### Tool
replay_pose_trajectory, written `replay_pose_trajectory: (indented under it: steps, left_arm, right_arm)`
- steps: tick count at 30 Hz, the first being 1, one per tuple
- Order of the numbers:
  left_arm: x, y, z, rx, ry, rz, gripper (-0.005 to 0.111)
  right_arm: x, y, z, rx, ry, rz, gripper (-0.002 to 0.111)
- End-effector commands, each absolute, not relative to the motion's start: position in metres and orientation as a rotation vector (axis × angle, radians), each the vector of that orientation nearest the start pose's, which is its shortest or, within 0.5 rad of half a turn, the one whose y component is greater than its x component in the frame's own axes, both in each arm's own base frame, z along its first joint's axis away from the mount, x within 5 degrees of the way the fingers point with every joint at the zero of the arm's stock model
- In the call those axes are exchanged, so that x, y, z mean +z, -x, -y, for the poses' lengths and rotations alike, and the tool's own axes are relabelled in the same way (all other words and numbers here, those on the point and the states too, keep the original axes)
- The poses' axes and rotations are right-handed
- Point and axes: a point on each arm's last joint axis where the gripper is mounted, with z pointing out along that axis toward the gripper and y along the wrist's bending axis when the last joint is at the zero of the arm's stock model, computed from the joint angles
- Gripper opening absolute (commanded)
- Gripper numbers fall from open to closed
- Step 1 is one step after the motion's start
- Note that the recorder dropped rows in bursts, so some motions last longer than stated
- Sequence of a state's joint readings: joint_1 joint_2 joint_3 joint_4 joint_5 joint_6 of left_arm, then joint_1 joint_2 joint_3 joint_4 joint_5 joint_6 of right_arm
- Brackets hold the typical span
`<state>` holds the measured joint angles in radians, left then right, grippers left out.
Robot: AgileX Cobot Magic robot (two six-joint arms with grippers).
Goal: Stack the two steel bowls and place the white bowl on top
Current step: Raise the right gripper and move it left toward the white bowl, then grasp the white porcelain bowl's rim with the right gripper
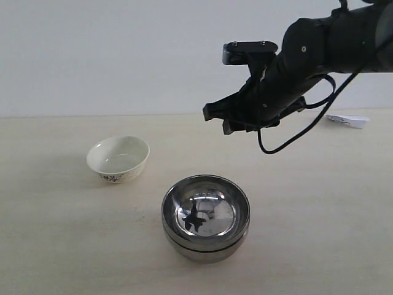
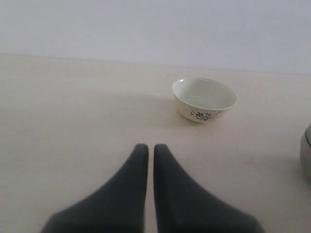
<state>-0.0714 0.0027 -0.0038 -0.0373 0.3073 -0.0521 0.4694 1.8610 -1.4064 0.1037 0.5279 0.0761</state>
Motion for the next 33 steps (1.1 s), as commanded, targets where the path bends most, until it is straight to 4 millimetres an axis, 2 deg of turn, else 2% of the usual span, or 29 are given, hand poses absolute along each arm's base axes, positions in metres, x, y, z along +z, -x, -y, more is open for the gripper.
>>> replay_pose_trajectory:
  steps: [1, 11, 22, 27, 33]
  left_arm:
    - [0.185, -0.054, 0.005, -0.121, 0.008, -1.792, 0.004]
    - [0.185, -0.054, 0.005, -0.121, 0.008, -1.792, 0.004]
    - [0.185, -0.054, 0.005, -0.121, 0.008, -1.792, 0.004]
    - [0.185, -0.054, 0.005, -0.121, 0.008, -1.792, 0.004]
    - [0.185, -0.054, 0.005, -0.121, 0.008, -1.792, 0.004]
  right_arm:
    - [0.237, -0.386, -0.206, 0.443, 0.418, -2.433, 0.039]
    - [0.21, -0.411, -0.235, 0.587, 0.457, -2.428, 0.039]
    - [0.179, -0.425, -0.287, 0.666, 0.531, -2.425, 0.039]
    - [0.171, -0.432, -0.296, 0.717, 0.518, -2.435, 0.039]
    - [0.17, -0.433, -0.303, 0.805, 0.465, -2.441, 0.039]
